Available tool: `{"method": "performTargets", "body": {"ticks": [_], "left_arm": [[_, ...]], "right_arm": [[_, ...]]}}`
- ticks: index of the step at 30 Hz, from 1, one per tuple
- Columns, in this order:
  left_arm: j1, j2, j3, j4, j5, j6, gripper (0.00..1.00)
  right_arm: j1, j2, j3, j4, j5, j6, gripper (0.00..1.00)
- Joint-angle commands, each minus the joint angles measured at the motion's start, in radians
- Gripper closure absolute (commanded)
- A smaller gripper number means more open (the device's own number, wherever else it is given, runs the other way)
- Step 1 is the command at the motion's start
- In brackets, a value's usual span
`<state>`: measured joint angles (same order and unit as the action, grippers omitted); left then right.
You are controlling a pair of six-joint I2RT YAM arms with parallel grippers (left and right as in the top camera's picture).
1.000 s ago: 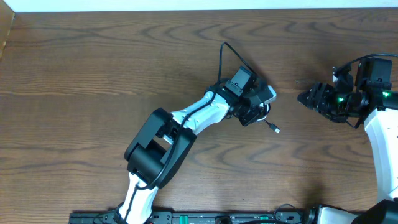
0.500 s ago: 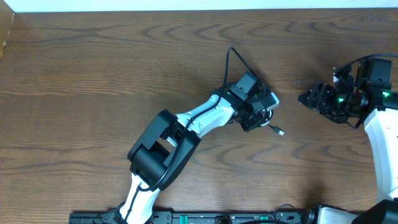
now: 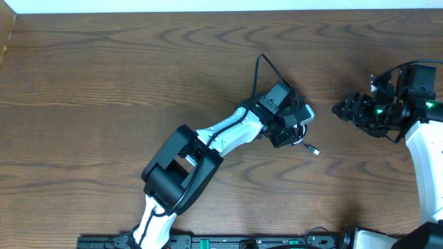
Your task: Untangle cables
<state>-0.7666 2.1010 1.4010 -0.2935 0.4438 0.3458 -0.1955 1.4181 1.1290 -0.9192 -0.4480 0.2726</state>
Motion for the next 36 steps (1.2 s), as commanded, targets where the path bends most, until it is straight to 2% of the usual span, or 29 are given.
{"method": "performTargets", "body": {"ticks": [1,6,12,19,27,28,29,30,36], "left_arm": [[0.011,-0.050,-0.008,-0.001,-0.019,0.016,0.59],[0.010,-0.026,-0.010,-0.004,-0.080,0.031,0.60],[0.009,0.032,-0.010,-0.009,-0.082,0.087,0.61],[0.009,0.050,-0.010,-0.127,-0.082,0.197,0.65],[-0.007,0.059,-0.010,-0.143,-0.082,0.200,0.65],[-0.013,0.066,-0.010,-0.143,-0.082,0.200,0.69],[-0.020,0.074,-0.010,-0.141,-0.082,0.200,0.78],[-0.029,0.086,-0.010,-0.139,-0.082,0.200,0.92],[-0.063,0.106,-0.008,-0.112,-0.084,0.186,0.92]], "right_arm": [[0.006,-0.002,0.000,-0.001,0.005,-0.020,0.31],[0.006,-0.002,0.000,-0.008,0.013,-0.020,0.31],[0.006,-0.002,0.000,-0.019,0.016,-0.020,0.31],[0.006,-0.002,0.000,-0.018,0.016,-0.020,0.31],[0.006,-0.002,0.000,-0.012,0.025,-0.019,0.31],[0.006,-0.002,0.000,-0.011,0.027,-0.019,0.31],[0.006,-0.002,0.000,-0.008,0.027,-0.019,0.31],[0.006,-0.002,0.000,-0.006,0.027,-0.019,0.31],[0.006,-0.002,0.000,-0.004,0.027,-0.015,0.32]]}}
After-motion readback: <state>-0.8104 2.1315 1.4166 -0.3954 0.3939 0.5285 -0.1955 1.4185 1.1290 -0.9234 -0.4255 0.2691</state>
